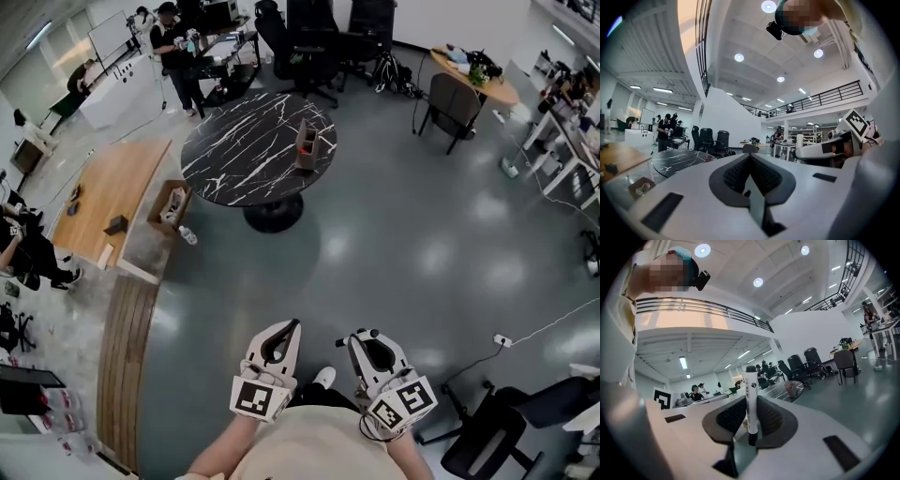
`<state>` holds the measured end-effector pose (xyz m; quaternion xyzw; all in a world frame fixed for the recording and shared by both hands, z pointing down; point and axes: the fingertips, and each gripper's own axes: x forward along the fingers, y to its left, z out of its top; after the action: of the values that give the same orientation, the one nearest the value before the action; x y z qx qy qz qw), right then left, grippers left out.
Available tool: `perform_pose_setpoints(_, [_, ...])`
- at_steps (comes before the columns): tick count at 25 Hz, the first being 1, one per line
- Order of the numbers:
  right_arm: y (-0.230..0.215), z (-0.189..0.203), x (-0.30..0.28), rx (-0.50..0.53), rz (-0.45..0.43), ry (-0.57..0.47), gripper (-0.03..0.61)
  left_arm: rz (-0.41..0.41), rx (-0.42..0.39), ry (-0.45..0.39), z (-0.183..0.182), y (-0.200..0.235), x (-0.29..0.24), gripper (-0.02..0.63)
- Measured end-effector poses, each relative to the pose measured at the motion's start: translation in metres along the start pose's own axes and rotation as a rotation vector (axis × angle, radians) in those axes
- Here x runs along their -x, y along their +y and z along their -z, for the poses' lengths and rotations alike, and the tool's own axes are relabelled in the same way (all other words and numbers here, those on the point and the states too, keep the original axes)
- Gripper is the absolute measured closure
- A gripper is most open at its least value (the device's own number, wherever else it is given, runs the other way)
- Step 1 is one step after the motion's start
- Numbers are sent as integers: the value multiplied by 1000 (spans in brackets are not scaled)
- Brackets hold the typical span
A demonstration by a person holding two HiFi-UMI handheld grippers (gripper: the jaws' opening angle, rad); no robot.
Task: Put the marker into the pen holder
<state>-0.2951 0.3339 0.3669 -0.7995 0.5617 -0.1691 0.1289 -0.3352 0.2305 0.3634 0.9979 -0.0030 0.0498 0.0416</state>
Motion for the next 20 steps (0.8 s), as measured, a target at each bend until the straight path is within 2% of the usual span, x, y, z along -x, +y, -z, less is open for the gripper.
perform_pose_setpoints(3, [-32,1,4,-29,33,8,495,25,3,22,9,-12,-36,606])
perform_pose_setpoints(10, [-131,-16,-12,-36,118,23,495,60,62,-37,9,-15,-152,606])
perform_pose_setpoints(14, [-199,-46,-43,-35,136,38,495,57,76,-48,3,-7,-228,606])
perform_pose_setpoints(20, [-268,-118,-95,24,115,10,495,67,102,-66,-22,7,-320,606])
